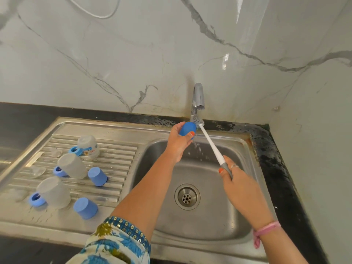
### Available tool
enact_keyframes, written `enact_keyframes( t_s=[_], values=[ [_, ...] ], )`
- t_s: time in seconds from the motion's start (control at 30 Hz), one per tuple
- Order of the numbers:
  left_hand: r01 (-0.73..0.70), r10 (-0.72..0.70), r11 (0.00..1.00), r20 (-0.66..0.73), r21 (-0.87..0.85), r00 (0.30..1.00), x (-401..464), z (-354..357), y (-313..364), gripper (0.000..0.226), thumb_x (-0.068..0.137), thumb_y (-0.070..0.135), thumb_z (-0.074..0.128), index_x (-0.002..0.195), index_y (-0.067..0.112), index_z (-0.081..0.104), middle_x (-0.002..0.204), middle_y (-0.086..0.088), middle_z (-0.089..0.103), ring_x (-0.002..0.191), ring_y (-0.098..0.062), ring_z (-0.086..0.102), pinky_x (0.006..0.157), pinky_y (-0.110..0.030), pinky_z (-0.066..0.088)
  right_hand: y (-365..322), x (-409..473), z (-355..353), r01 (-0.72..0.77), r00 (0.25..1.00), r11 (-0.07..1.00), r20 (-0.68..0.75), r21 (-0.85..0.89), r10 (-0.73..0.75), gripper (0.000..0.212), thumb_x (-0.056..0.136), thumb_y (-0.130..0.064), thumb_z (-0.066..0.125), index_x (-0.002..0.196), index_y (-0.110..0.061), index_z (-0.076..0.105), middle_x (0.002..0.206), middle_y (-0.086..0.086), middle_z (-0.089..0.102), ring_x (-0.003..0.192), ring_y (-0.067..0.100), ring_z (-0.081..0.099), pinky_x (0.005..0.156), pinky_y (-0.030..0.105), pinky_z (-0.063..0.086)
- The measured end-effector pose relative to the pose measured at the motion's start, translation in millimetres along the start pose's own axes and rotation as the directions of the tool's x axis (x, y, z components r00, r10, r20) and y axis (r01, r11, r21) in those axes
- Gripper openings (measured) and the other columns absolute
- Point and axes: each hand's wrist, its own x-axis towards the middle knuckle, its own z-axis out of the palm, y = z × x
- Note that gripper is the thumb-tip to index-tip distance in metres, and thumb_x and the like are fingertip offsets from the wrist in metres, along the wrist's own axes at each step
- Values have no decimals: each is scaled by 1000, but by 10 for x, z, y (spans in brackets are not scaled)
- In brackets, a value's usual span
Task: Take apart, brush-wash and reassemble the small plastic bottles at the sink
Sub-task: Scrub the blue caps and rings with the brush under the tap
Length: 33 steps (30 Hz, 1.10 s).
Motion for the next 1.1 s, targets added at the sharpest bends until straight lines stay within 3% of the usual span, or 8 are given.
enact_keyframes(
  t_s=[0.17, 0.3, 0.4, 0.47, 0.63, 0.8, 1.03, 1.1],
  values=[
    [60, -58, 998, 78, -26, 995, -95, -123, 130, 54, 84, -5, 68, 128, 15, 45, 130, -8, 50, 115, -28, 60, 86, -33, 57, -32, -95, 127, 18, 1000, 1000, 7, -13, -18, 48, 102, -37, 37, 149, -33, 29, 79, 0, 58, 76, 27, 61, 73, 42, 51],
    [106, -89, 980, 104, -167, 991, -138, -335, 238, 46, 86, -9, 63, 122, 15, 48, 120, -9, 56, 97, -22, 65, 78, -31, 58, -20, 35, 178, -52, 989, 999, 141, 8, 51, 42, 102, -36, 39, 143, -32, 39, 100, 0, 59, 83, 19, 57, 71, 32, 41],
    [77, -60, 974, -85, 212, 995, -67, -676, 190, 52, 81, 2, 72, 127, 15, 50, 120, -9, 57, 101, -24, 61, 76, -29, 51, -42, -78, 287, -1, 993, 999, 119, 39, -4, 41, 101, -35, 40, 142, -32, 39, 99, -2, 61, 81, 18, 57, 70, 30, 38],
    [63, 32, 915, -229, 399, 973, -49, -904, 150, 59, 74, 10, 82, 125, 13, 52, 119, -8, 59, 96, -21, 60, 67, -26, 47, -32, -132, 373, 29, 991, 996, 130, -81, -19, 40, 102, -35, 38, 141, -30, 38, 85, -1, 59, 77, 24, 57, 67, 33, 40],
    [71, 197, 766, -338, 639, 920, -28, -1372, 187, 61, 72, 17, 84, 124, 6, 52, 120, -12, 61, 106, -26, 61, 81, -28, 45, -98, -83, 539, 19, 989, 996, 149, -82, -6, 35, 102, -33, 36, 136, -27, 43, 86, 5, 64, 84, 31, 62, 74, 39, 48],
    [221, 176, 551, -371, 805, 912, 56, -1639, 323, 60, 81, 13, 76, 129, -5, 45, 128, -19, 55, 118, -31, 54, 89, -30, 43, -160, 31, 611, -24, 986, 995, 162, -94, 39, 35, 102, -33, 37, 135, -25, 45, 104, 12, 64, 97, 35, 60, 82, 40, 48],
    [423, 90, 184, -443, 887, 892, 124, -1915, 248, 68, 97, 20, 52, 145, -11, 15, 145, -24, 40, 133, -35, 41, 104, -35, 37, -158, 104, 701, -34, 987, 996, 155, -83, 47, 32, 101, -32, 37, 132, -27, 46, 92, 8, 63, 86, 31, 61, 78, 40, 50],
    [405, 80, 50, -408, 913, 909, 126, -1938, 202, 59, 101, 20, 45, 146, -9, 20, 148, -20, 39, 136, -33, 40, 108, -36, 34, -118, 90, 692, -41, 988, 995, 142, -93, 54, 35, 101, -32, 37, 135, -27, 43, 94, 9, 64, 88, 32, 61, 78, 39, 49]
  ],
)
